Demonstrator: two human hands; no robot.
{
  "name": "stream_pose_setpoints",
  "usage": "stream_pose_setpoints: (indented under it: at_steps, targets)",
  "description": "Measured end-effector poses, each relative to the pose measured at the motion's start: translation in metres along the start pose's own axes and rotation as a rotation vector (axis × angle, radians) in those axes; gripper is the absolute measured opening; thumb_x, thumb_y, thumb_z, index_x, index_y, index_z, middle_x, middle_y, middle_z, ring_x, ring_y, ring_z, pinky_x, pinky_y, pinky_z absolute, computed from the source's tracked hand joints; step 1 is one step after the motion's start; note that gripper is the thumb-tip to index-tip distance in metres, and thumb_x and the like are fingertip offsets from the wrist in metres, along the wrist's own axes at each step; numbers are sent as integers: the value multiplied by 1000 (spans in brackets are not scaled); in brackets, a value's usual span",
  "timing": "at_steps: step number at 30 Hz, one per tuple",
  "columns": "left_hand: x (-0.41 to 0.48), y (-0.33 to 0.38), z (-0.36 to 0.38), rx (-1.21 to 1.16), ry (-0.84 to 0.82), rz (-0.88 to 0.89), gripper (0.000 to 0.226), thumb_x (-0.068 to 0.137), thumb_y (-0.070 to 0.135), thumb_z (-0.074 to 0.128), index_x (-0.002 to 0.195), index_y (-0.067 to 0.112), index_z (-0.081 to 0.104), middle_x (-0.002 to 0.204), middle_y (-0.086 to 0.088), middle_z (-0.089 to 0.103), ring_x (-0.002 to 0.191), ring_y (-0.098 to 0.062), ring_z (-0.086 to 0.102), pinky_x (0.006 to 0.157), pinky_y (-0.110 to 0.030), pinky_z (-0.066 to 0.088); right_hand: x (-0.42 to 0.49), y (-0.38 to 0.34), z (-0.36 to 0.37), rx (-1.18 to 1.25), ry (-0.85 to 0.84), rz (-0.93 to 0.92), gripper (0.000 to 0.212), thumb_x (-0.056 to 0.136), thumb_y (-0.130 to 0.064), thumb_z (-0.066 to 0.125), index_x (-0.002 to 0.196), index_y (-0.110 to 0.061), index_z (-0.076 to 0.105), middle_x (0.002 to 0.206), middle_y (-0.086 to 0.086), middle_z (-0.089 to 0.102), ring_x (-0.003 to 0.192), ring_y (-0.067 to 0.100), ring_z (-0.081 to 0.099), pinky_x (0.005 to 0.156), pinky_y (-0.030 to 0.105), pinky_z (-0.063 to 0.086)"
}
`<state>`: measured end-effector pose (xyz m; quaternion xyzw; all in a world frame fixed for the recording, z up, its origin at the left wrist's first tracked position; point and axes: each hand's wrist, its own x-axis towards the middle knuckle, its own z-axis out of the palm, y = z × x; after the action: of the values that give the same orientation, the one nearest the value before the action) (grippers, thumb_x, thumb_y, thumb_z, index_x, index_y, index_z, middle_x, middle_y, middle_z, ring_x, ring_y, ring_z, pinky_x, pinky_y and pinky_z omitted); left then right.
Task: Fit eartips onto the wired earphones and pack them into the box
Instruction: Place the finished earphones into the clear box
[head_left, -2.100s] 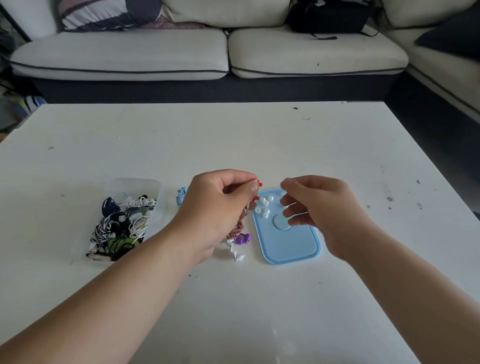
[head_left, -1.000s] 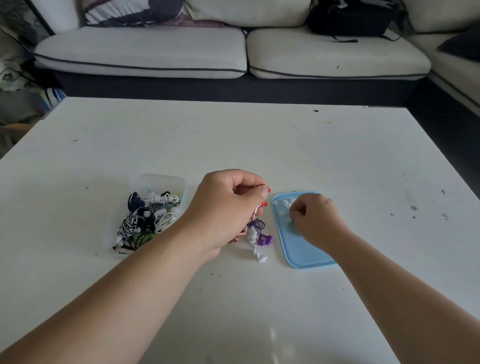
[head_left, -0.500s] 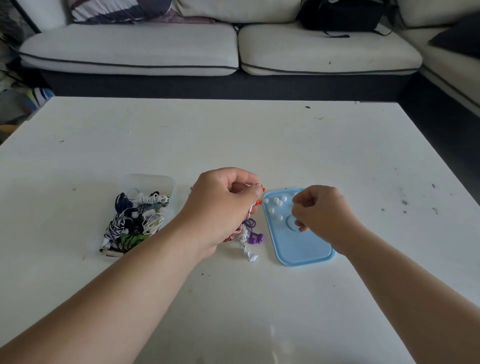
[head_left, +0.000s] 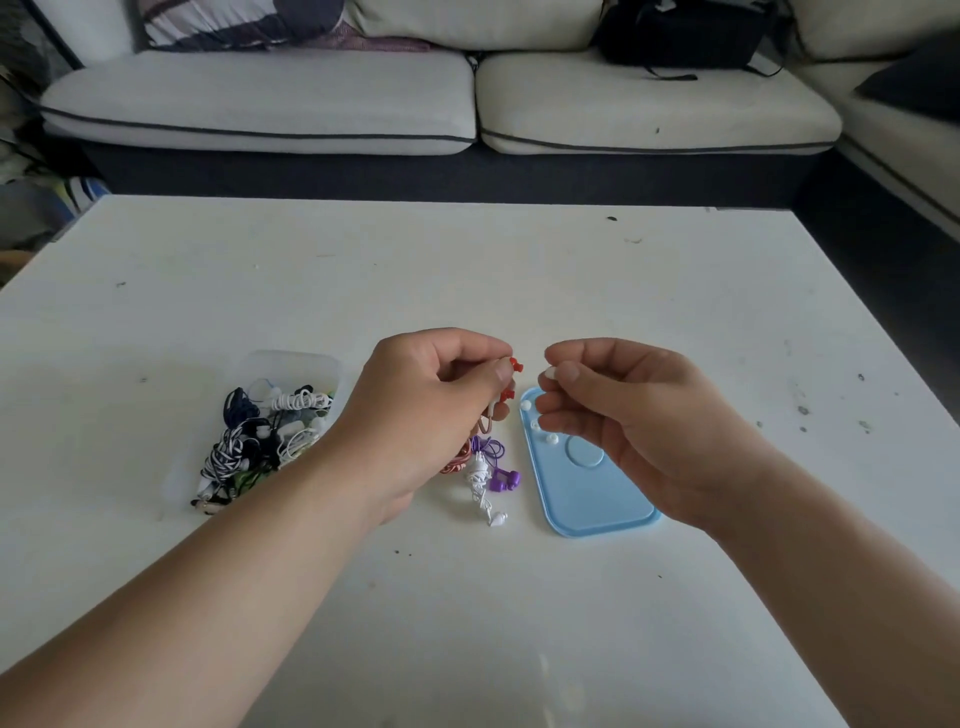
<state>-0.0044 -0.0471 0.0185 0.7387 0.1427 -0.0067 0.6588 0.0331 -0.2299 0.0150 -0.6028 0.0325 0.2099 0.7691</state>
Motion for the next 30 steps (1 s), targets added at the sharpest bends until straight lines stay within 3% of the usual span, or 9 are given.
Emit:
stream_pose_setpoints:
  at_steps: [5, 13, 23, 30]
  targets:
    - [-2, 2, 0, 9, -24, 51, 15, 97, 14, 70, 102, 25, 80, 74, 0, 76, 55, -11, 60, 59, -25, 50, -1, 0, 3, 82, -29, 5, 14, 95, 5, 59, 103, 3, 71, 84, 16, 74, 72, 24, 74, 68, 27, 61]
    - [-3, 4, 0, 35, -59, 111, 14, 97, 18, 71, 100, 26, 81, 67, 7, 70, 55, -8, 59, 59, -24, 47, -3, 1, 7, 89, -192, -46, 13, 93, -7, 59, 96, -3, 71, 86, 15, 70, 75, 22, 70, 67, 27, 59]
    - [-3, 5, 0, 20, -79, 138, 13, 97, 12, 70, 102, 19, 80, 62, 12, 69, 53, -4, 61, 58, -16, 47, -1, 2, 4, 100, -158, -46, 34, 85, -10, 64, 112, 9, 68, 86, 20, 69, 75, 23, 68, 67, 27, 59]
    - [-5, 6, 0, -6, -67, 143, 13, 97, 9, 69, 101, 15, 79, 59, 11, 67, 51, -3, 61, 53, -13, 46, -2, 2, 6, 98, -142, -71, 20, 87, -7, 62, 101, 4, 71, 81, 17, 70, 71, 20, 69, 67, 26, 60]
